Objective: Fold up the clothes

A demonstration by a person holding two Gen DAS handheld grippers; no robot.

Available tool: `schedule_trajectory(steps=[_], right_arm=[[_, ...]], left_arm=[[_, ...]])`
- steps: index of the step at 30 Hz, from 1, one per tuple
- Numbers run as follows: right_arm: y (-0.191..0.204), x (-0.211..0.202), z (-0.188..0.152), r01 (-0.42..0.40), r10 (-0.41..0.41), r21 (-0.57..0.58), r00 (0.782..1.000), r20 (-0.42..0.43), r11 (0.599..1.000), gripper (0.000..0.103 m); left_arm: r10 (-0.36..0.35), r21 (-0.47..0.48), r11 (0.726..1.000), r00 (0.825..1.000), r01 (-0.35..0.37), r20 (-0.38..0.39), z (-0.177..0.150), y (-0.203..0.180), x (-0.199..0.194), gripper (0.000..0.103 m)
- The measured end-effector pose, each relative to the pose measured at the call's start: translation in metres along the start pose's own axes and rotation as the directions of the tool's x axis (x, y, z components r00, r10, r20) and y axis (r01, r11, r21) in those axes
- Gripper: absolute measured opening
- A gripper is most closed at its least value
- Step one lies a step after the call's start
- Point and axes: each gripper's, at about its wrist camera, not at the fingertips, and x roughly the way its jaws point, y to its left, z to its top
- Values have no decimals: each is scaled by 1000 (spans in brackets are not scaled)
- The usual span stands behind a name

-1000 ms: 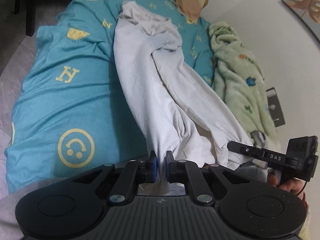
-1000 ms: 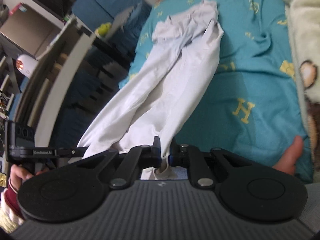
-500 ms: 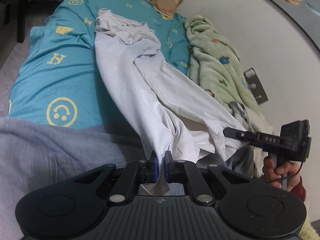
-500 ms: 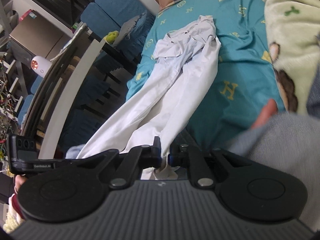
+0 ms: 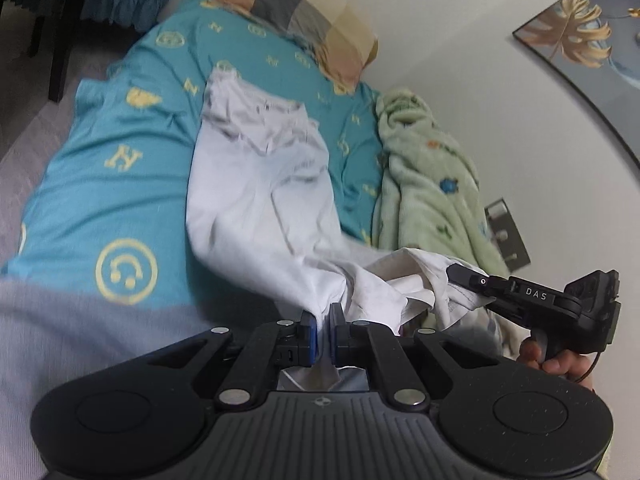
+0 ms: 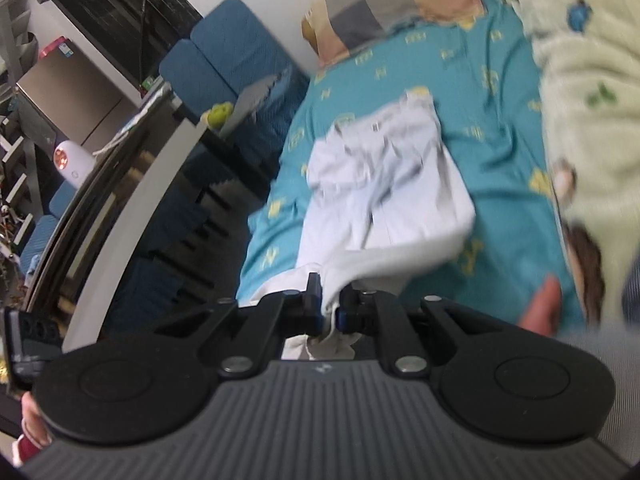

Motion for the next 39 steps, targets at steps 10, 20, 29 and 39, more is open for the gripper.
schedule_trajectory(steps=[10,20,29,39], right_arm=[[-42,57,67,-17,3,130,994,108,991,11],[-93,162,104,7,-36,219,991,128,976,11],[-126,252,119,107,-109,145,994,5,984,11],[-149,279,118,109,-96,211,993,-70,971,15]], left_arm=[[37,-11,999,984,-36,175,95,-6,57,6],[123,-50,992,967,-115,221,161,40,161,7],[197,-43,980,970,-193,144,183,98,242,7],[216,-74,975,972,-209,88,182,124,267,16]])
